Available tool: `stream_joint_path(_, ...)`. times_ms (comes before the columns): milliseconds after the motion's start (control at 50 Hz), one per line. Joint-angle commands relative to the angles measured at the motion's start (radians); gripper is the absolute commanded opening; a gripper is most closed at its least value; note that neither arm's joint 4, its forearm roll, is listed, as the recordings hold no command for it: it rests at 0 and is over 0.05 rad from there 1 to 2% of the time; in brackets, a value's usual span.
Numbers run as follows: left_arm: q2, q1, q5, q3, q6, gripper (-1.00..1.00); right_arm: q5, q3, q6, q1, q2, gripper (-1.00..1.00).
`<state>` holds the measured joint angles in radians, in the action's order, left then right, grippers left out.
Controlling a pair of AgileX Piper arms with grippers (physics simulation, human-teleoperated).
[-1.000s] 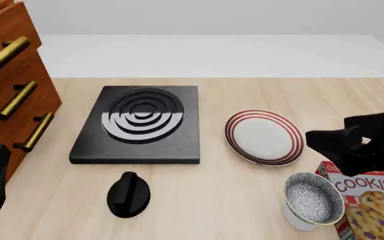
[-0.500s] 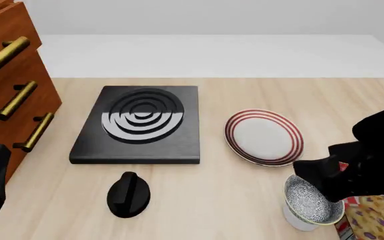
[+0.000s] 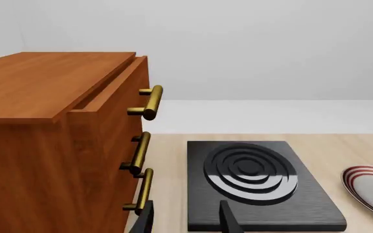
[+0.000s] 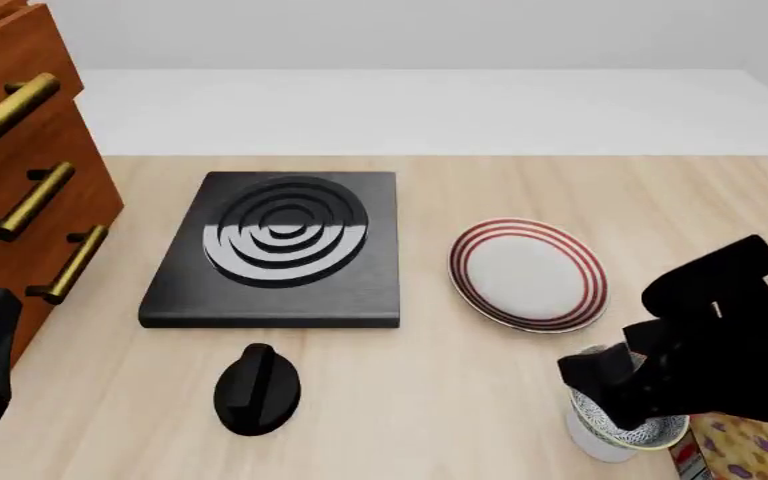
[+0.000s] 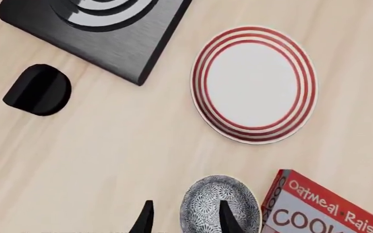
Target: Pick the akita bowl on the ramekin and place it on the plate.
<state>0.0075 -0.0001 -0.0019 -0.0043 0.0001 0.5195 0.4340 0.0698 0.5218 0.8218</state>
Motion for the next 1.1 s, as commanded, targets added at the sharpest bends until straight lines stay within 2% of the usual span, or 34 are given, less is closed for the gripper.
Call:
stream_joint_path(20, 0.000, 0.000, 0.000, 0.000, 0.000, 1.00, -0.036, -0.035, 0.010, 0.011, 0.042, 1.00)
stream_joint_path(200, 0.000, 0.000, 0.000, 0.000, 0.000, 1.00, -0.094, -0.096, 0.009, 0.005, 0.058, 1.00)
stream_joint_path(480, 0.000, 0.000, 0.000, 0.000, 0.000, 1.00, -0.128, -0.130, -0.009, -0.014, 0.080, 1.00)
stream_joint_path(1100, 0.000, 0.000, 0.000, 0.000, 0.000, 1.00, -0.124, -0.117, -0.016, -0.006, 0.118, 1.00)
